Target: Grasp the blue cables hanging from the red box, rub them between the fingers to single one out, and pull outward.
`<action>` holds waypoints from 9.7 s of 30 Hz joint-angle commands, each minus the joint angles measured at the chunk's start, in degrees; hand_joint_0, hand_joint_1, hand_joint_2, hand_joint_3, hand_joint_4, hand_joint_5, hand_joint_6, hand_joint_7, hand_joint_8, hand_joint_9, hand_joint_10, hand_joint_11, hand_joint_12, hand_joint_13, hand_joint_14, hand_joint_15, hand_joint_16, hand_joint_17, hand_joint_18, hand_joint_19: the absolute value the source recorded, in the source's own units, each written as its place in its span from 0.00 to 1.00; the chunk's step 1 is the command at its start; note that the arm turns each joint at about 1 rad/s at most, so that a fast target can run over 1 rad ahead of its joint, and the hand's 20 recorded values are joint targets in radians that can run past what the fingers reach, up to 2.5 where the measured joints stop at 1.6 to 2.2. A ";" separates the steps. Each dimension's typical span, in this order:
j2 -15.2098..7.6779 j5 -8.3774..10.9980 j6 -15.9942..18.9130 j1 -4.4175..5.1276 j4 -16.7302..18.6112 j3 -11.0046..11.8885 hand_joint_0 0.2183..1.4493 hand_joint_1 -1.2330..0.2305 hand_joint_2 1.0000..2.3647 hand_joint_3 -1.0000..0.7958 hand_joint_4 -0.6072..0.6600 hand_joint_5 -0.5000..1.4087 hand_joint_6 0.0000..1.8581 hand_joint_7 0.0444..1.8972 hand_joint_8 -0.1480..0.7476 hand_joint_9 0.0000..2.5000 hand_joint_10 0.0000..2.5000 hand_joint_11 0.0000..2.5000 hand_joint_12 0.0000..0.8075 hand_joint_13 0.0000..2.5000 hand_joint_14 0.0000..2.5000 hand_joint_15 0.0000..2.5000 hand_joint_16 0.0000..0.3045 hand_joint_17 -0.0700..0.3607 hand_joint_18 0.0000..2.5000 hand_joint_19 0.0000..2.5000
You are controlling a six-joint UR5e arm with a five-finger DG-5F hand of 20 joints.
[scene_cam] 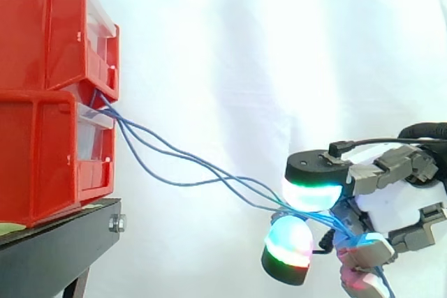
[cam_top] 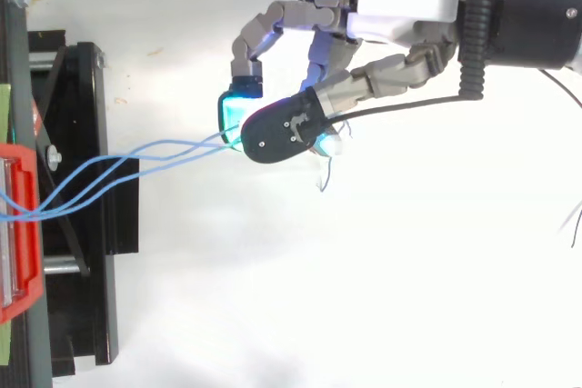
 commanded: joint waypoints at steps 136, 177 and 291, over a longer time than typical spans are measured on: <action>-2.56 1.43 2.16 1.10 -3.82 6.14 0.31 0.49 0.00 0.31 0.52 0.20 0.42 0.45 0.49 0.51 0.01 0.39 0.46 0.37 0.01 0.28 0.17 0.43 0.28 0.32; -4.49 0.55 0.93 0.49 -12.35 16.16 0.42 0.22 0.00 0.28 0.44 0.18 0.48 0.48 0.47 0.47 0.01 0.40 0.46 0.35 0.01 0.27 0.16 0.42 0.30 0.29; -4.49 0.20 1.54 0.92 -19.11 9.66 0.32 0.37 0.00 0.29 0.48 0.20 0.47 0.47 0.45 0.42 0.01 0.25 0.43 0.28 0.01 0.19 0.14 0.38 0.19 0.20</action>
